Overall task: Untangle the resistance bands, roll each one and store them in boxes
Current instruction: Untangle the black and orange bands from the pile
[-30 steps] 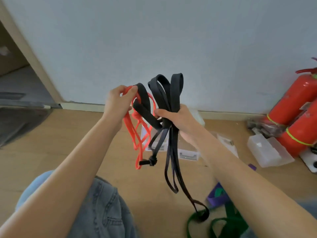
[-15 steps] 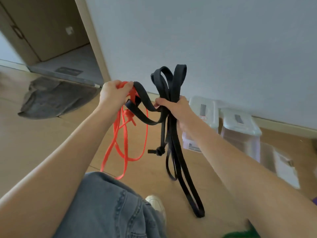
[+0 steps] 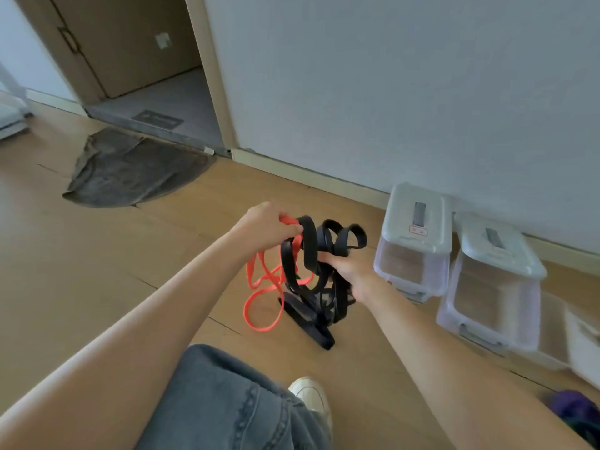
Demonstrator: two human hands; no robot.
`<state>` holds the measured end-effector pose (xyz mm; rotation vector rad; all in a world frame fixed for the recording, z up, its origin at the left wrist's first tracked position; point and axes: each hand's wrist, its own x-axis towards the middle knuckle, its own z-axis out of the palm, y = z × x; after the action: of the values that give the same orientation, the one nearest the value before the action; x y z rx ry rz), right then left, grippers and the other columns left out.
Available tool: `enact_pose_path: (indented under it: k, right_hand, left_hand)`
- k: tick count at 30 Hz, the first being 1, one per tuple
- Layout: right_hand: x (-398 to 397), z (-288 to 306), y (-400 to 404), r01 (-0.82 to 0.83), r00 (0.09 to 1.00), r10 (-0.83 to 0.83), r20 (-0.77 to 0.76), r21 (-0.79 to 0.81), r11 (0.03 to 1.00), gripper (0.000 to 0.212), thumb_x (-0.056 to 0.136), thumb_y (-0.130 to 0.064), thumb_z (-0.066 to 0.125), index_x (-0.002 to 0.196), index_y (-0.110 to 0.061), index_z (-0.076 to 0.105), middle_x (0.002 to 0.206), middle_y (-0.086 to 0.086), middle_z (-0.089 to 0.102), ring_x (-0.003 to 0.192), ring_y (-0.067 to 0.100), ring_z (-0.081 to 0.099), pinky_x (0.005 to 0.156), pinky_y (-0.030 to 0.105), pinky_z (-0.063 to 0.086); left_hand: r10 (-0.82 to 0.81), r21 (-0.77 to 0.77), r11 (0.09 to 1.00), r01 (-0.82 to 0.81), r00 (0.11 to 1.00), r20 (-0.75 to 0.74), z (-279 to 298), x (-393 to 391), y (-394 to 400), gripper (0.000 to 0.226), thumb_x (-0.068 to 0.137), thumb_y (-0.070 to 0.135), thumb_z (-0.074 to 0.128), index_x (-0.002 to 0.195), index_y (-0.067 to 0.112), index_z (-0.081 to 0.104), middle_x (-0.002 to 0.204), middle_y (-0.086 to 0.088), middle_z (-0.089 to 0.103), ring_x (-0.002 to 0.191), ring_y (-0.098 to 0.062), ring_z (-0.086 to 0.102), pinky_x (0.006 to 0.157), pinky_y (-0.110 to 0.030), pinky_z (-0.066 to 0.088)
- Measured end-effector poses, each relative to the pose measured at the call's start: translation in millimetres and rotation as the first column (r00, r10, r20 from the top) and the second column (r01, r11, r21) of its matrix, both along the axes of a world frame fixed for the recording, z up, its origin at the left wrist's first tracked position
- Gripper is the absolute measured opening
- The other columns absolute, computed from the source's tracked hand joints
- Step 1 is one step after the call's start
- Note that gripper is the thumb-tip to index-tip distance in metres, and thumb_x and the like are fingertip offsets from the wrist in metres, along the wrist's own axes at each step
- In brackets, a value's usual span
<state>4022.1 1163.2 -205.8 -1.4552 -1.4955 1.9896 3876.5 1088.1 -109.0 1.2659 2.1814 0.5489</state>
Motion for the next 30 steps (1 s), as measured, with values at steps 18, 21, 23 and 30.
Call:
enact_pose_path:
  k: [18,21,23,30]
  right_hand:
    - [7.0,-27.0,23.4,-0.66,0.644,0.563,0.519,0.004,0.751,0.053,0.084,-0.033,0.067,0.129,-0.012,0.049,0.132,0.01,0.054,0.109,0.021,0.055,0.089,0.035,0.046]
    - [-2.4,-3.5,25.3,-0.645,0.744,0.512,0.43,0.261,0.718,0.061,0.083,-0.04,0.066,0.134,-0.017,0.043,0.139,0.003,0.045,0.119,0.017,0.047,0.091,0.028,0.037]
    - [-12.3,12.7,17.1,-0.626,0.78,0.545,0.308,0.358,0.693,0.062,0.079,-0.045,0.068,0.131,-0.023,0.044,0.134,-0.001,0.049,0.122,0.017,0.047,0.093,0.029,0.037]
    - [-0.3,39.2,18.4,-0.365,0.894,0.443,-0.066,0.467,0.805,0.008,0.09,-0.012,0.058,0.094,-0.008,0.063,0.057,-0.011,0.053,0.053,0.003,0.051,0.061,0.014,0.046]
  left_hand:
    - [-0.108,-0.318,0.947,0.046,0.977,-0.182,-47.7,-48.6,3.2,0.034,0.083,0.036,0.062,0.092,0.004,0.069,0.069,-0.001,0.052,0.057,-0.01,0.043,0.051,-0.017,0.034]
    - [-0.143,-0.3,0.949,0.094,0.979,-0.147,-40.2,-41.3,10.4,0.03,0.083,0.036,0.061,0.087,0.007,0.067,0.062,0.002,0.044,0.054,-0.01,0.037,0.051,-0.017,0.032]
    - [-0.191,-0.292,0.945,0.146,0.973,-0.13,-29.1,-33.2,13.6,0.024,0.082,0.038,0.061,0.082,0.014,0.062,0.061,0.003,0.042,0.053,-0.01,0.035,0.049,-0.016,0.031]
    - [-0.245,-0.181,0.95,0.254,0.967,0.069,1.4,-32.1,-4.7,0.018,0.083,0.043,0.061,0.096,0.034,0.069,0.097,0.013,0.063,0.093,-0.009,0.055,0.073,-0.02,0.039]
